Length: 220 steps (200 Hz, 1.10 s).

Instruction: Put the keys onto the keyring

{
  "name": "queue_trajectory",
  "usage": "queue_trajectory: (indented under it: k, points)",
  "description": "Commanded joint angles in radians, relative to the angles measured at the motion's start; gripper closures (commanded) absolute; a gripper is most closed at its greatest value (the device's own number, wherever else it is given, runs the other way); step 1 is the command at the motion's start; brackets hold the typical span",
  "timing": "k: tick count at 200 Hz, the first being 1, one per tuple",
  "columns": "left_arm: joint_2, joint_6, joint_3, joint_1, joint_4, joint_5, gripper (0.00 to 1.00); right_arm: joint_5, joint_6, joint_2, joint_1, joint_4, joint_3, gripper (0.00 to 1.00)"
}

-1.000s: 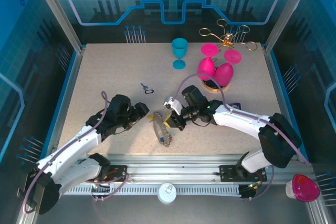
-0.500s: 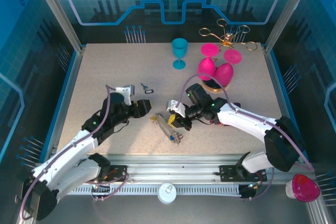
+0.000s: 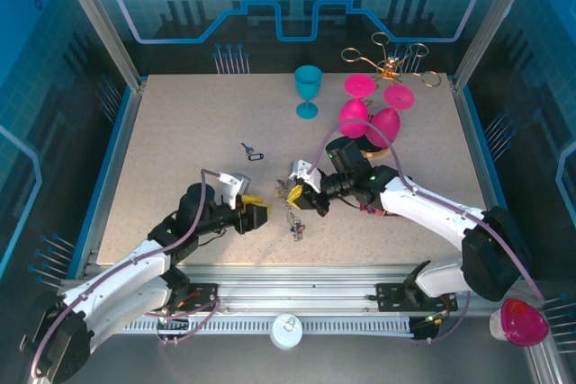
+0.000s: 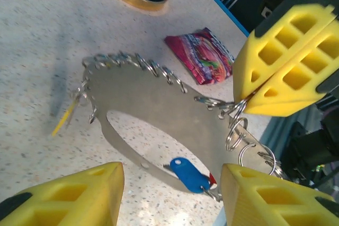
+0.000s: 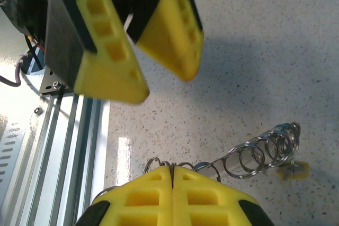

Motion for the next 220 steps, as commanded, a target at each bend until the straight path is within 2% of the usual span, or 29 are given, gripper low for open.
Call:
queue_trajectory:
  k: [1, 37, 66, 84, 186, 220]
  points:
    - [0.027, -0.027, -0.016, -0.026, 0.137, 0.107, 0.49, -0.044, 0.009, -0.021, -0.008, 0.046, -0.011, 1.00]
    - [0.077, 0.101, -0.011, -0.039, 0.169, 0.147, 0.49, -0.059, -0.027, -0.026, -0.002, 0.035, -0.012, 1.00]
    - [0.116, 0.141, -0.016, -0.041, 0.211, 0.202, 0.50, -0.062, -0.036, -0.039, 0.002, 0.052, -0.016, 1.00]
    - [0.124, 0.165, -0.027, -0.042, 0.226, 0.199, 0.52, -0.071, -0.037, -0.039, 0.008, 0.062, -0.016, 1.00]
    - [0.176, 0.161, -0.013, -0.044, 0.282, 0.213, 0.68, -0.068, -0.030, -0.021, 0.030, 0.082, -0.016, 1.00]
    - [0.187, 0.154, -0.012, -0.044, 0.305, 0.224, 0.70, -0.064, -0.033, -0.013, 0.037, 0.081, -0.014, 1.00]
